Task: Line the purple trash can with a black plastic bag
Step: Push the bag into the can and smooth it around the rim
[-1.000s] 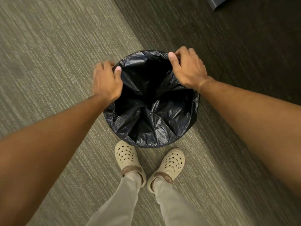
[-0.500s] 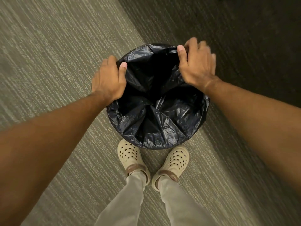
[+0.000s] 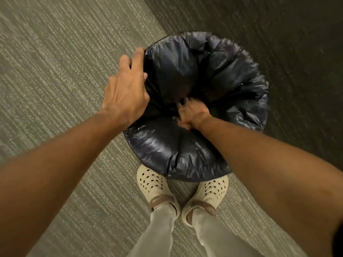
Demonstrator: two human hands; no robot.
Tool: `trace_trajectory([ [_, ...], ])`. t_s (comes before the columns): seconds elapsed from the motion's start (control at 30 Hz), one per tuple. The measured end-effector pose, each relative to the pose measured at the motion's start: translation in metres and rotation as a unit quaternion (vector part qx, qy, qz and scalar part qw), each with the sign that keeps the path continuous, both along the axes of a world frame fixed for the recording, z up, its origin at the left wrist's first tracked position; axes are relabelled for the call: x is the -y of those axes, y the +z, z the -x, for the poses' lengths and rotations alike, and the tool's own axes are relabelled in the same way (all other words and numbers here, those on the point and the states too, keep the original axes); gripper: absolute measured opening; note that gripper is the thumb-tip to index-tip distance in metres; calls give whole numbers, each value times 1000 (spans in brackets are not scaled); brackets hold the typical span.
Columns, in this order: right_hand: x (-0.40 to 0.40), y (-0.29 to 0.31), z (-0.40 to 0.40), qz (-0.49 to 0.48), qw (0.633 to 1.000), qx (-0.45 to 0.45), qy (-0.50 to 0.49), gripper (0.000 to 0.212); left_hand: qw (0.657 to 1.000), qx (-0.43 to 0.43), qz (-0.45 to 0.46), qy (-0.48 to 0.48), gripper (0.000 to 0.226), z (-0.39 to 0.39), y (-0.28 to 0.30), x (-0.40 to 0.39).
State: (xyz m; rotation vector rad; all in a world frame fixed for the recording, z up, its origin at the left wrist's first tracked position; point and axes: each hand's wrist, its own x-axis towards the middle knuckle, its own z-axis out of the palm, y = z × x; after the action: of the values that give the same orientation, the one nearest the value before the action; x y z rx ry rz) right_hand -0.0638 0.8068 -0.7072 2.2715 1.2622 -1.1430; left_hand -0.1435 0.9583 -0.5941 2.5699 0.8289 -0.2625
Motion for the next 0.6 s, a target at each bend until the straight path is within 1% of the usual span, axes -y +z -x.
trace_trajectory([
  [0.07, -3, -27, -1, 28, 1000, -11, 7, 68, 1000, 12, 1, 2, 50, 2, -3, -1],
  [0.13, -4, -49, -1, 39, 999, 6, 22, 73, 1000, 26, -3, 4, 50, 3, -5, -1],
  [0.23, 0, -73, 3, 45, 998, 32, 23, 88, 999, 41, -6, 8, 49, 4, -6, -3],
  [0.37, 7, -88, 5, 76, 996, 40, 32, 102, 999, 44, -11, 2, 50, 5, -8, -3],
  [0.43, 6, -85, 3, 92, 995, 22, 33, 105, 999, 36, -15, 0, 51, 4, -7, -3],
  [0.47, 4, -77, 2, 91, 996, 2, 7, 105, 999, 33, -15, 4, 51, 5, -6, -2],
  [0.5, 0, -67, 1, 72, 996, -14, -40, 101, 999, 31, -15, 7, 51, 4, -5, -2],
  [0.53, -4, -58, 3, 33, 993, -20, -110, 93, 999, 30, -16, 9, 52, 4, -4, -2],
  [0.57, -7, -50, 6, -21, 981, -19, -194, 80, 999, 28, -16, 11, 52, 3, -3, -3],
  [0.6, -9, -40, 12, -61, 960, -23, -273, 67, 1000, 25, -14, 12, 53, 3, -2, -2],
])
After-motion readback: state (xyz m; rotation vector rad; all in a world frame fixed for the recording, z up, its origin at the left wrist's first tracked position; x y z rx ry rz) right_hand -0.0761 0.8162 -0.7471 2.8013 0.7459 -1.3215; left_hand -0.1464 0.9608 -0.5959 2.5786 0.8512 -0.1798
